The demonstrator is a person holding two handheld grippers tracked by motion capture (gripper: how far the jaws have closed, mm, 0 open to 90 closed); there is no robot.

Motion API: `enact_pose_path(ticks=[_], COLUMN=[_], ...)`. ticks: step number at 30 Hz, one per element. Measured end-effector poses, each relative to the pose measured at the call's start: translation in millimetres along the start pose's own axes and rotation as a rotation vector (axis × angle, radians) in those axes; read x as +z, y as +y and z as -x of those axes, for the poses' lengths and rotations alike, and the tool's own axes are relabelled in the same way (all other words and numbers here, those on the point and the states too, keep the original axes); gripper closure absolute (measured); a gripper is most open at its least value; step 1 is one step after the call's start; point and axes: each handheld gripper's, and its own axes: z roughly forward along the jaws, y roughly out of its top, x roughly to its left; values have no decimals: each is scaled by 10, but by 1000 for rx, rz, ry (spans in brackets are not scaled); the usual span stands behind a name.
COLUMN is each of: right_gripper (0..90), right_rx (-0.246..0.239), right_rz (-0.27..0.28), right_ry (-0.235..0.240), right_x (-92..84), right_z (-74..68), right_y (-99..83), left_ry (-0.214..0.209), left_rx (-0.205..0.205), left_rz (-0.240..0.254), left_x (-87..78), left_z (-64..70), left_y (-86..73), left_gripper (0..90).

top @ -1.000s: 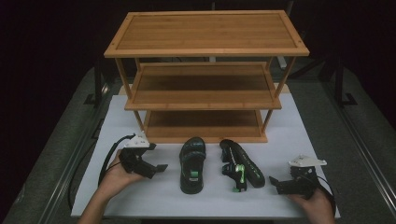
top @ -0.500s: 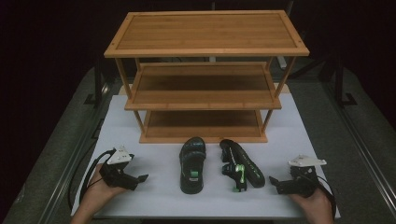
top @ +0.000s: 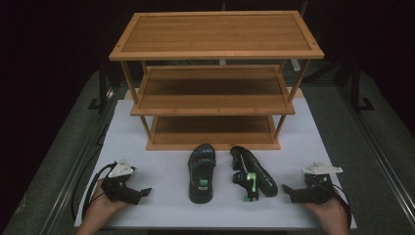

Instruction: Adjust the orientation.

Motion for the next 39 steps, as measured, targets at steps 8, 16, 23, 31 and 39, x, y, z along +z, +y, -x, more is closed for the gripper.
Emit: enact_pose_path(ticks=[8,16,23,31,39], right_gripper=[722,898,897,898,897], right_rx=[-1,-4,-61,-80,-130], right_rz=[49,69,89,125,91], right_ry=[12,100,179,240,287], right_x=[-230,-364,-447,-459,-275], right_z=[-20,-106,-316,-448,-596], right_y=[88,250,525,742,937], left_ry=[1,-1,-2,-3,-3], left_rx=[0,-1,-1,-3,-4], left_rz=[-3,-3,-3,-1,-1], left_x=[0,1,1,3,4], left_z=[1,-1,-3,-6,-7], left_y=[2,1,0,0,0], left_gripper=[0,0,0,0,0])
